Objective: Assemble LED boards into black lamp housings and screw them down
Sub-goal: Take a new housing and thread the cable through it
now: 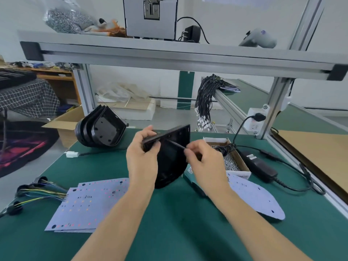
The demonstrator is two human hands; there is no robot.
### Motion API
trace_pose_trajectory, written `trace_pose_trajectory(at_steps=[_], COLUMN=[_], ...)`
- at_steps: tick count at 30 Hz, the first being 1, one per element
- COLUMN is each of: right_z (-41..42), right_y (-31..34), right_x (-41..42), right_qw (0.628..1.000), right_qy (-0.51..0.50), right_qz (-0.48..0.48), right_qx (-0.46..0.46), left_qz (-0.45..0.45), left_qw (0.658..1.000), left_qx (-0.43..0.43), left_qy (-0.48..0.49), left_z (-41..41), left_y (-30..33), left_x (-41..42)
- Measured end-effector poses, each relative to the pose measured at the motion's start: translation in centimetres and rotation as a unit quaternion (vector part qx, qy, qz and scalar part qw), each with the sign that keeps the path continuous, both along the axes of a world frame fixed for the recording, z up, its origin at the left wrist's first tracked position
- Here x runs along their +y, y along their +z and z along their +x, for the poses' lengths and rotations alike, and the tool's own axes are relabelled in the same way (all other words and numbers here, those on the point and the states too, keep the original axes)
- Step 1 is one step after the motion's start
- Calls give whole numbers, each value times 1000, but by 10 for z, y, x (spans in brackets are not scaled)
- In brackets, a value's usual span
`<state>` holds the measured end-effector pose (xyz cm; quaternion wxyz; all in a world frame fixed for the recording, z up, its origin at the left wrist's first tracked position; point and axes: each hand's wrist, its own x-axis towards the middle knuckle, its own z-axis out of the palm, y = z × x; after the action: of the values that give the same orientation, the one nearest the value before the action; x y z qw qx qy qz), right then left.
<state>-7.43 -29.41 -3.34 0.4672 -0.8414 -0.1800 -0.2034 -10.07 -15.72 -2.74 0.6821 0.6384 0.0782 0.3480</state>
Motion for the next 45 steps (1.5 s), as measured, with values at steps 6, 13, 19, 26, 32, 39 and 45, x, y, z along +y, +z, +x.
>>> trace_pose_trajectory(at_steps=[6, 13, 19, 26, 32, 39, 45], right_z=[-3, -9, -11, -9, -4, -1, -4], right_y=[17, -10, -11, 6, 18, 18, 17], right_x=[12, -8, -6, 6, 8, 35, 31], right_qw=[996, 998, 988, 997, 984, 954, 947], right_qy=[90, 33, 3, -4, -40, -148, -41], right_qz=[9, 37, 153, 46, 141, 217, 263], right_qx=[-8, 43, 34, -59, 98, 145, 181], left_qz=[-36, -281, -216, -96, -45, -38, -70], left_qw=[999, 950, 962, 982, 984, 981, 981], left_qx=[22, 87, 75, 56, 37, 52, 63], left_qy=[-35, -102, -150, -154, -167, -181, -167], left_z=[0, -3, -12, -17, -17, -11, -5], left_y=[3, 7, 2, -7, -6, -5, -1], left_x=[-30, -24, -34, -39, -35, -39, -30])
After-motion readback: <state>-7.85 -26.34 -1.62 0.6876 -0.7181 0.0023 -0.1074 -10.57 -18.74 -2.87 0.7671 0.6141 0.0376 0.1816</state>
